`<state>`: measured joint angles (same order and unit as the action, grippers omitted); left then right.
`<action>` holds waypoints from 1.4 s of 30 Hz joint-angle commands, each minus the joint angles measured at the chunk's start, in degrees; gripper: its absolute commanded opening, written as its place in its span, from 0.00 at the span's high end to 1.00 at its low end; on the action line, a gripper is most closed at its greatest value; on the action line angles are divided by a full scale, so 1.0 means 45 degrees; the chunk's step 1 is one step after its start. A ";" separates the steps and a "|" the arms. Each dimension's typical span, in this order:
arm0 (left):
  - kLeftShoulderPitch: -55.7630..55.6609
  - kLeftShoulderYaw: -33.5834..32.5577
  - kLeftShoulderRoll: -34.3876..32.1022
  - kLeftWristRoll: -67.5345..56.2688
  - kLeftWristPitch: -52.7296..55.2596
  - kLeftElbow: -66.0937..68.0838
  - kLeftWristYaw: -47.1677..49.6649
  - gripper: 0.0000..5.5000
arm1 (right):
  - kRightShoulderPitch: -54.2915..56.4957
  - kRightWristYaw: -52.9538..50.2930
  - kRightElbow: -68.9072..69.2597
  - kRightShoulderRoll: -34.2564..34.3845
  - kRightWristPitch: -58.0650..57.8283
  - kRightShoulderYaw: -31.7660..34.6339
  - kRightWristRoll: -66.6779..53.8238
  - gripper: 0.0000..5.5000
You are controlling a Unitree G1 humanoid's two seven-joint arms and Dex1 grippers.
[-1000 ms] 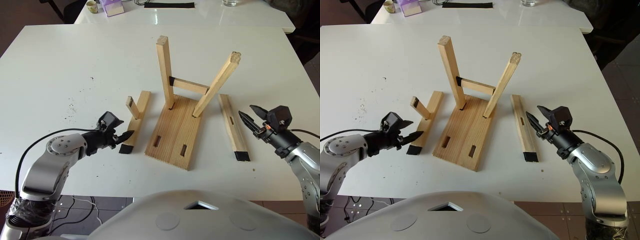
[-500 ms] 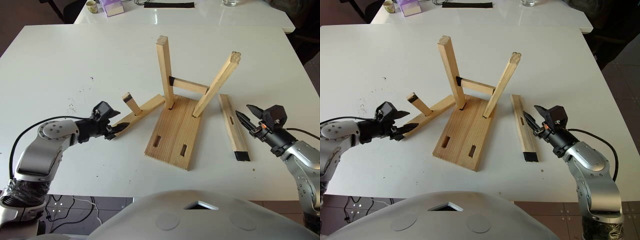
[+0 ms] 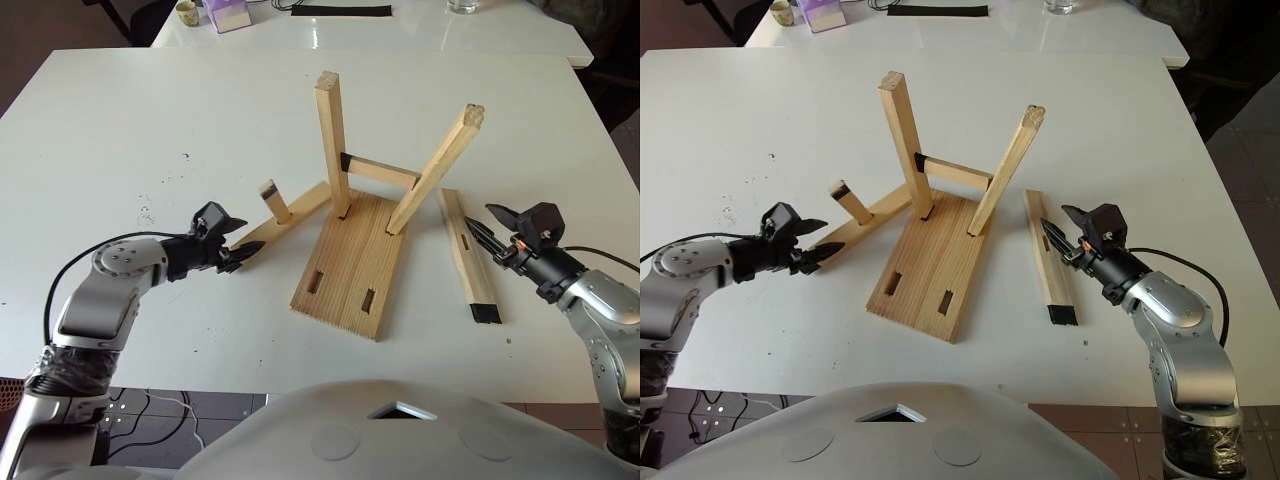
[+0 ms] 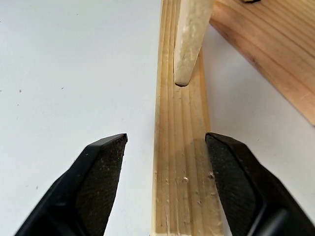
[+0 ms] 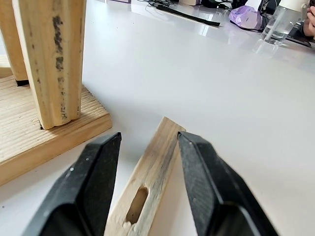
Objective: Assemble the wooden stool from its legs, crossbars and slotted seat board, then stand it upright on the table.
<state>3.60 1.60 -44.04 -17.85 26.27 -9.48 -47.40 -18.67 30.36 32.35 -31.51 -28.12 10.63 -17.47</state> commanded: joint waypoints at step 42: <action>-0.1578 0.1050 -0.0093 0.2597 0.0635 0.0861 -0.0044 0.28 | -0.0165 0.0087 -0.0016 -0.0192 -0.0034 -0.0511 0.0534 0.62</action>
<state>-3.81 5.42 -45.46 -6.98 27.80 -5.33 -48.76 -19.34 31.15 31.63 -32.18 -28.13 8.45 -15.46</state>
